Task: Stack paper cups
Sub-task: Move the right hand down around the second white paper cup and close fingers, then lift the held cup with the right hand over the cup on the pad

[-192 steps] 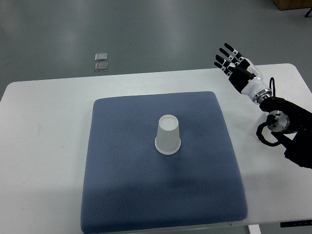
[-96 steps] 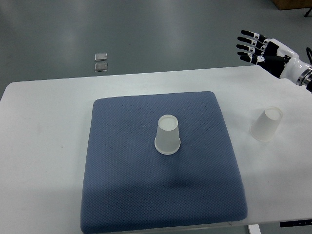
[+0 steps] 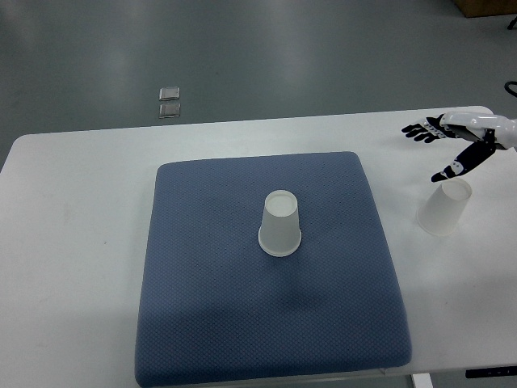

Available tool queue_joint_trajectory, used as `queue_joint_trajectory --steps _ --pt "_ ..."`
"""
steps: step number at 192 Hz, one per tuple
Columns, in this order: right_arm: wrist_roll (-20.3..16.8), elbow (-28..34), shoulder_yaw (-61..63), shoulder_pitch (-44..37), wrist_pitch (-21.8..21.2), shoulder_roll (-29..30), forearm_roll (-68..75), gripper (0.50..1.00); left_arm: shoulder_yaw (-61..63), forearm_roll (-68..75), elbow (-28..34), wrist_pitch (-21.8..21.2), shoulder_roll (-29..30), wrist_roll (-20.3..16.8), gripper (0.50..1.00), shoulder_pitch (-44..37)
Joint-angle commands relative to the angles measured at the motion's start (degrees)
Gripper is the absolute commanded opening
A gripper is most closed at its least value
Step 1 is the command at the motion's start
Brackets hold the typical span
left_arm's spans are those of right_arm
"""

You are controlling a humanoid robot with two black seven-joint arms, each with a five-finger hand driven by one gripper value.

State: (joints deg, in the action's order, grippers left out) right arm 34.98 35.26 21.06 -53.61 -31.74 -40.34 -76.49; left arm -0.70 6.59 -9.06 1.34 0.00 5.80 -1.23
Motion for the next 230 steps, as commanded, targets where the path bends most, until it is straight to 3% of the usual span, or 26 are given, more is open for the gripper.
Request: queue_joint_trajectory --steps 1,27,140,149,169,192,214,230 --pt "0.02 1.3 -10.95 -2.56 5.99 -2.37 -2.7 0.924 0.0 0.0 0.0 -0.02 0.0 0.0 1.0 0.0" --pt "0.02 1.3 -22.55 -6.42 12.93 -4.39 -2.35 0.924 0.0 0.0 -0.08 -0.02 0.0 0.0 1.0 0.0" --pt "0.02 1.3 -22.73 -3.87 14.42 -0.18 -1.73 0.909 0.0 0.0 0.0 0.07 0.0 0.0 1.0 0.0" --pt "0.02 1.21 -22.73 -3.79 15.13 0.0 -1.73 0.893 0.0 0.0 0.0 0.07 0.0 0.0 1.0 0.0" --pt "0.02 1.3 -22.73 -3.17 16.71 0.17 -2.0 0.781 0.0 0.0 0.0 -0.02 0.0 0.0 1.0 0.0" --pt "0.02 1.3 -22.82 -3.08 16.89 0.7 -2.61 0.697 0.0 0.0 0.0 -0.02 0.0 0.0 1.0 0.0" --pt "0.02 1.3 -22.9 -2.99 17.15 0.7 -2.7 0.682 0.0 0.0 0.0 -0.02 0.0 0.0 1.0 0.0" --pt "0.02 1.3 -22.9 -2.99 17.24 0.61 -2.7 0.646 0.0 0.0 0.0 -0.02 0.0 0.0 1.0 0.0"
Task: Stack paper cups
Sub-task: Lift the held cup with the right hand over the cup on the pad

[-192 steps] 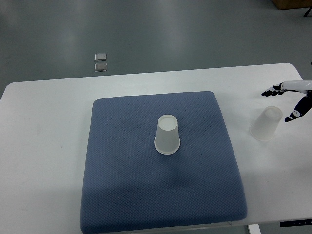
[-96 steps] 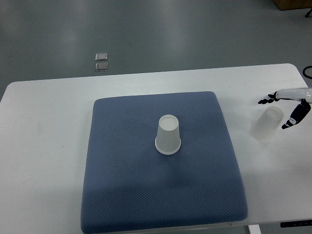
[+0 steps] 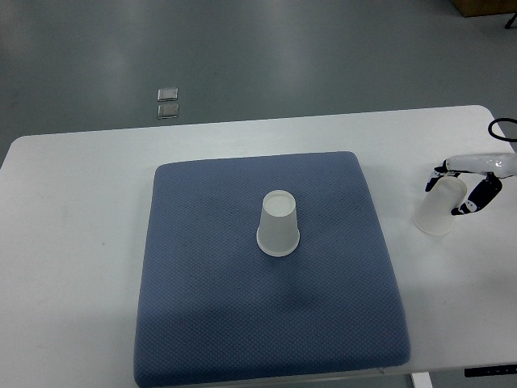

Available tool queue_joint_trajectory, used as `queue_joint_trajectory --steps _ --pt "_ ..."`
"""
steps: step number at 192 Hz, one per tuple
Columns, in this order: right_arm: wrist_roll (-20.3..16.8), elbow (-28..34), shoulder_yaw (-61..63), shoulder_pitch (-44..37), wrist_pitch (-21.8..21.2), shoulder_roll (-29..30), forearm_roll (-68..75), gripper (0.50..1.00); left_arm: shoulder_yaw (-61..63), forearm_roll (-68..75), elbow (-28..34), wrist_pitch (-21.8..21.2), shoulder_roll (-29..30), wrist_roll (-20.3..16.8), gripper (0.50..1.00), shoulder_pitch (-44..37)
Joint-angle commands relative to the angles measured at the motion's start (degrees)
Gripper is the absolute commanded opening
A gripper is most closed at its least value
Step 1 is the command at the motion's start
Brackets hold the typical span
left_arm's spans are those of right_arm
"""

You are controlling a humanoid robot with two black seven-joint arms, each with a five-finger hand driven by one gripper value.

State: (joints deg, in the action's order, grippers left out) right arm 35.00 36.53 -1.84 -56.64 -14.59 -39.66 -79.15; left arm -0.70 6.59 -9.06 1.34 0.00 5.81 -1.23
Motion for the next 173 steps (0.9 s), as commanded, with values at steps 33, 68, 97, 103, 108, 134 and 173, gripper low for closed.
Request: queue_joint_trajectory --steps 33,68,97,103,108,134,173 --pt "0.0 0.03 0.0 -0.57 0.08 -0.24 0.14 0.539 0.0 0.0 0.0 -0.02 0.0 -0.01 1.0 0.0" --pt "0.0 1.44 0.26 -4.26 -0.97 -1.03 0.93 0.527 0.0 0.0 0.0 0.06 0.0 -0.01 1.0 0.0" --pt "0.0 8.11 0.52 -10.15 -5.71 -3.14 2.07 0.533 0.0 0.0 0.0 -0.02 0.0 -0.01 1.0 0.0" --pt "0.0 9.78 0.87 -11.38 -6.94 -4.19 2.43 0.533 0.0 0.0 0.0 -0.02 0.0 -0.01 1.0 0.0" --pt "0.0 10.76 1.23 -12.09 -7.83 -4.55 2.6 0.533 0.0 0.0 0.0 0.06 0.0 -0.01 1.0 0.0" --pt "0.0 16.73 6.06 -15.78 -14.85 -4.55 3.83 0.533 0.0 0.0 0.0 0.06 0.0 -0.01 1.0 0.0" --pt "0.0 22.88 10.98 -15.78 -17.67 -1.56 3.83 0.533 0.0 0.0 0.0 0.06 0.0 -0.01 1.0 0.0"
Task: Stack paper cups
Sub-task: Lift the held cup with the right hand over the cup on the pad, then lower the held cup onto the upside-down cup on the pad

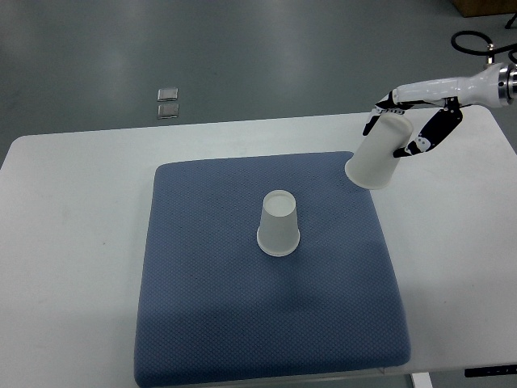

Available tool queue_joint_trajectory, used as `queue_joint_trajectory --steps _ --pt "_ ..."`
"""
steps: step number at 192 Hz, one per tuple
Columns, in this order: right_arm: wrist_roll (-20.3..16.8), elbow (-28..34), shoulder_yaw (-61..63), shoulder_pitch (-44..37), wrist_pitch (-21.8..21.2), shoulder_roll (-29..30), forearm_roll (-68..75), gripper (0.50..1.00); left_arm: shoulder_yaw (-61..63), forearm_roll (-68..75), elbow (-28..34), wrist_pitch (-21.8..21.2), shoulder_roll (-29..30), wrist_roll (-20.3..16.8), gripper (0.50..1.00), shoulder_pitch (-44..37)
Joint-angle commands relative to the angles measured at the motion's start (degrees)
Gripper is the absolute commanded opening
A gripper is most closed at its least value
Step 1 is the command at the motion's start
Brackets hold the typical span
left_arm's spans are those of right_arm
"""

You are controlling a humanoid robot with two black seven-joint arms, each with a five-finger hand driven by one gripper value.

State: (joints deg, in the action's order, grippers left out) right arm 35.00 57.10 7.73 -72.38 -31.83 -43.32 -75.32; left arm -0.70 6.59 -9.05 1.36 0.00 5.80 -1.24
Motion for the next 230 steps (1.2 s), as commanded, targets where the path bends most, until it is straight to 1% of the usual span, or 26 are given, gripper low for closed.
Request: queue_joint_trajectory --steps 1,28,70,139,165,230 --pt "0.0 2.31 1.41 -0.04 -0.43 2.1 0.0 0.533 0.0 0.0 0.0 0.05 0.0 0.01 1.0 0.01" --pt "0.0 3.45 2.73 0.14 0.71 5.79 0.0 0.533 0.0 0.0 0.0 0.05 0.0 0.01 1.0 0.01" --pt "0.0 5.65 4.4 -0.04 0.54 9.22 -0.71 0.543 0.0 0.0 0.0 0.05 0.0 0.01 1.0 0.01" --pt "0.0 5.3 4.4 0.84 1.15 13.96 -3.17 0.552 0.0 0.0 0.0 -0.04 0.0 0.01 1.0 0.01" --pt "0.0 5.21 4.4 1.28 2.38 14.41 -3.34 0.554 0.0 0.0 0.0 -0.04 0.0 0.01 1.0 0.01" --pt "0.0 5.12 4.66 0.67 1.95 13.7 -3.26 0.56 0.0 0.0 0.0 -0.04 0.0 0.01 1.0 0.01"
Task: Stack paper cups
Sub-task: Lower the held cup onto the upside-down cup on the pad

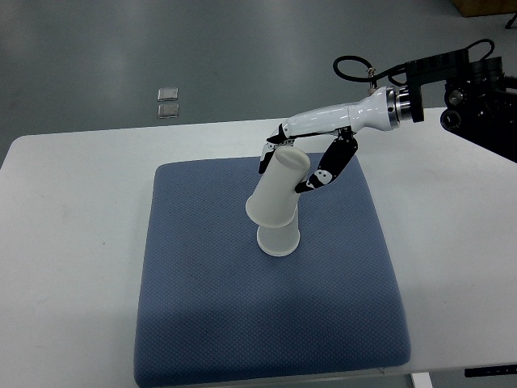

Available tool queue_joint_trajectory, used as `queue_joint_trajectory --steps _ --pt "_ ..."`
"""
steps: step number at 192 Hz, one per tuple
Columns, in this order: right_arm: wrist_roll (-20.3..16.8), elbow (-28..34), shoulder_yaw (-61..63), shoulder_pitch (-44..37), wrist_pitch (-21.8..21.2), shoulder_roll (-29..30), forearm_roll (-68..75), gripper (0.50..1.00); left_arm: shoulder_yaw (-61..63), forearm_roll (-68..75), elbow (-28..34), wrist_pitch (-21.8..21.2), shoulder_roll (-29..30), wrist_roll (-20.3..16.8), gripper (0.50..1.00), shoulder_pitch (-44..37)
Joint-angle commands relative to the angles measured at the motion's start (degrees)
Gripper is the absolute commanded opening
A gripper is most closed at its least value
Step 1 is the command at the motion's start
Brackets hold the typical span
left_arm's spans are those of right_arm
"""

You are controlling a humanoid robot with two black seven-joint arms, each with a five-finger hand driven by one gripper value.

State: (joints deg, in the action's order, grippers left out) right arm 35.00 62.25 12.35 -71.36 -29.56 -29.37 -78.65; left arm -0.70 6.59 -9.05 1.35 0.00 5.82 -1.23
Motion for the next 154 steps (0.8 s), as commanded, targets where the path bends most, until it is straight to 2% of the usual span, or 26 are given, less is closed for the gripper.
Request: queue_joint_trajectory --steps 1,57,111,154 --pt "0.0 -0.03 0.04 -0.36 -0.32 -0.25 0.08 0.56 0.0 0.0 0.0 -0.03 0.0 -0.02 1.0 0.0" --pt "0.0 -0.64 1.71 -0.27 -1.46 0.01 -0.54 0.564 0.0 0.0 0.0 0.06 0.0 -0.02 1.0 0.0" --pt "0.0 -5.3 1.71 0.7 -0.76 2.03 -2.12 0.572 0.0 0.0 0.0 0.06 0.0 -0.02 1.0 0.0" --pt "0.0 -5.3 1.62 0.87 -0.85 2.03 -2.12 0.603 0.0 0.0 0.0 0.06 0.0 -0.02 1.0 0.0"
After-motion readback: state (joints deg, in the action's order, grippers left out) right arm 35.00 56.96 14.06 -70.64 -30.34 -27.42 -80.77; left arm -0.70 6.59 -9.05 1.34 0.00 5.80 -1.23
